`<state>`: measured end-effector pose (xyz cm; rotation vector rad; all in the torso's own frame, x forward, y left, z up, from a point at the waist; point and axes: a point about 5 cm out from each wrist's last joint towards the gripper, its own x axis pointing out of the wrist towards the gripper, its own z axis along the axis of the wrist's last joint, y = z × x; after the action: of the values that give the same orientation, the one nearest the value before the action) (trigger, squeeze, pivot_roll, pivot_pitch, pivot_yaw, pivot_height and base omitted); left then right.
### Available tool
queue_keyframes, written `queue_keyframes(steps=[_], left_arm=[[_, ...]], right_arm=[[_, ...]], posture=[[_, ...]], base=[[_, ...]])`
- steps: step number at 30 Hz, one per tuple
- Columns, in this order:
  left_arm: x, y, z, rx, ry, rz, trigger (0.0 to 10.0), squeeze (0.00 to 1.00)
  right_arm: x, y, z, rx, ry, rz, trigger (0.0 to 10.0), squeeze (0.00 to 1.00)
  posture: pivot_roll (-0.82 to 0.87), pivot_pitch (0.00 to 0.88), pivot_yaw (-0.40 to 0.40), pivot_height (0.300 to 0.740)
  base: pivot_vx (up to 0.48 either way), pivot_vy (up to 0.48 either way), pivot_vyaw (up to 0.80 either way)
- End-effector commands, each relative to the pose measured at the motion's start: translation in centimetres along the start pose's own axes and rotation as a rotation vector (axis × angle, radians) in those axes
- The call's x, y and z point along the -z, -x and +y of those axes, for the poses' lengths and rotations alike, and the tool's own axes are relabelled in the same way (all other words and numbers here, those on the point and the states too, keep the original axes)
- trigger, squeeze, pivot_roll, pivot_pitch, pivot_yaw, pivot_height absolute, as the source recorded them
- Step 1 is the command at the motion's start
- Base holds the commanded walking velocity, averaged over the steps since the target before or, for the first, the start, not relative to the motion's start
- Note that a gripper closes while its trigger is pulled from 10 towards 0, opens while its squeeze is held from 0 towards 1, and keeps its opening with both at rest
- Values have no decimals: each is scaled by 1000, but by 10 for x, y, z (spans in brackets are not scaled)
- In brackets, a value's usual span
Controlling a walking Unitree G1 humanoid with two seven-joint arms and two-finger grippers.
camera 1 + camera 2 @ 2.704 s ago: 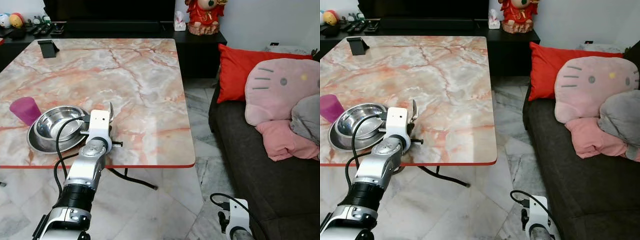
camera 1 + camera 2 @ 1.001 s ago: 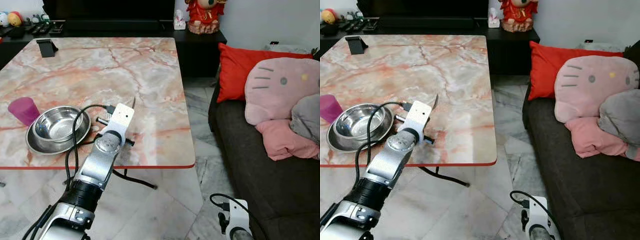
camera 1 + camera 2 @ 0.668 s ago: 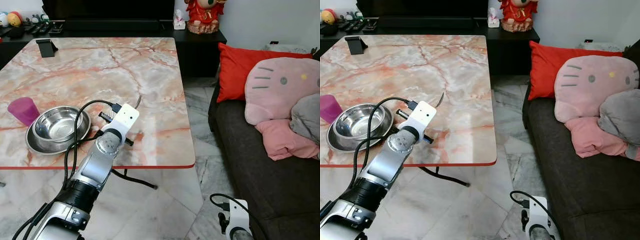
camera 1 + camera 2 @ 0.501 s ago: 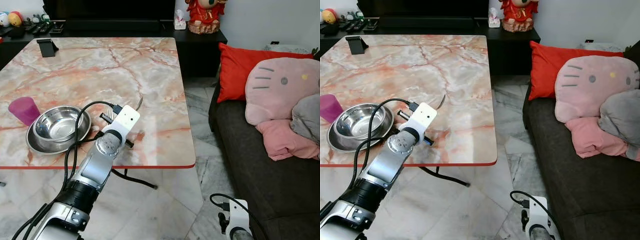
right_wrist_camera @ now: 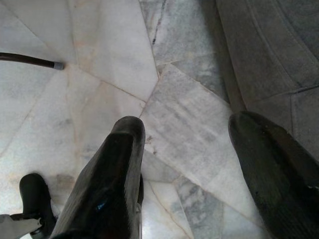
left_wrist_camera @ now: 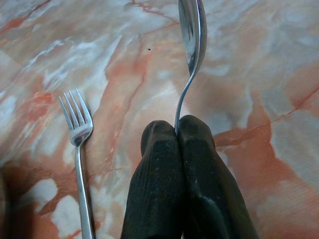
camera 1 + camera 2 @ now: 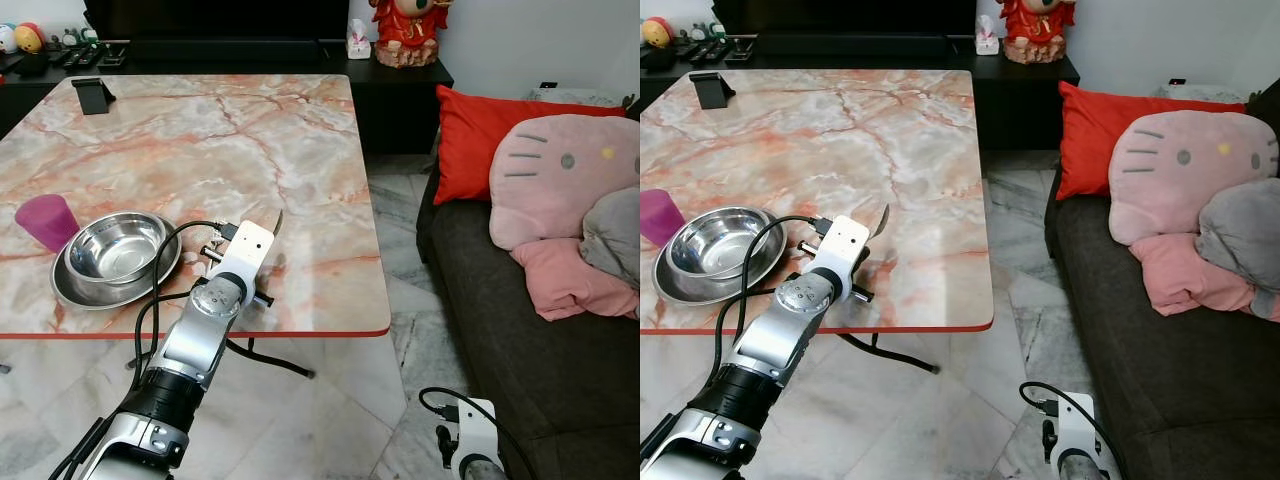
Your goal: Setting the table
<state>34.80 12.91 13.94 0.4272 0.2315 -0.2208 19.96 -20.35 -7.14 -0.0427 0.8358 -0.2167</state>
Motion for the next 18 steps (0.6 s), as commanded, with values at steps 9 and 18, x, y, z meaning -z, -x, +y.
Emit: queue_keyframes(steps=[9,18], left_arm=[[8,-1,2,-11,-20,32,10000,0],[15,-2,4,-32,-6,57,10000,0]], right_arm=[[5,1,0,1,7,22,10000,0],[4,1,0,0,7,20,10000,0]], posture=[[29,81,-8,740],[29,82,-8,740]], base=[[0,0,0],[0,0,0]])
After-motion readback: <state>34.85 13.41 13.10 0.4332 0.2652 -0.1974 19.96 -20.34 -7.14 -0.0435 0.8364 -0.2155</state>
